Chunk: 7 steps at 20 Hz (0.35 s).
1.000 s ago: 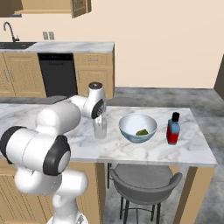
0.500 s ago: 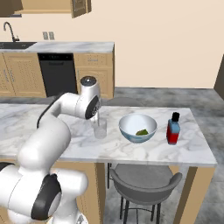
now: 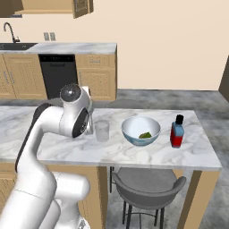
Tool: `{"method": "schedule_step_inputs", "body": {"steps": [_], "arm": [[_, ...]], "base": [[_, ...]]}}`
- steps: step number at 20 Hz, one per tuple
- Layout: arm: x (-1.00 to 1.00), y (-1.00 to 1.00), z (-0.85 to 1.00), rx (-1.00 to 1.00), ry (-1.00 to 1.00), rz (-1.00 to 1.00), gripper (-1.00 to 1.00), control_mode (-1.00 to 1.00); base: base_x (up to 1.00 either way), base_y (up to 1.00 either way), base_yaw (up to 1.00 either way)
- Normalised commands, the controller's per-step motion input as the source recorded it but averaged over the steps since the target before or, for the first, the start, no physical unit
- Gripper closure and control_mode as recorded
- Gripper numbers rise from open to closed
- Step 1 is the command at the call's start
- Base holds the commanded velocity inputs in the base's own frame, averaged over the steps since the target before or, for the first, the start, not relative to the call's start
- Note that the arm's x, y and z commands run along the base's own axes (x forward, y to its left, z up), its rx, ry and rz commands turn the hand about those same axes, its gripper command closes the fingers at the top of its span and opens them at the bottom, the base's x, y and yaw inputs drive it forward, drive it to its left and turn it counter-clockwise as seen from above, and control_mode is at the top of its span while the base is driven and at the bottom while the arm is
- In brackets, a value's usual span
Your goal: There is a bowl on the dining counter. Grab a lemon wedge from the fridge and place it in the bowl. Then get the liquor bottle and glass cup from the cabinet and place them next to the bowl.
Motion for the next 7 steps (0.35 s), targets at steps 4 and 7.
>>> {"method": "schedule_step_inputs", "body": {"steps": [4,7], "arm": [[-0.87,0.18,0.65,-0.04,-0.28,0.0,-1.0,-1.0],[-0.83,0.19,0.65,-0.06,-0.27,0.0,-1.0,-1.0]], "base": [[0.0,0.0,0.0],[0.0,0.0,0.0]]}}
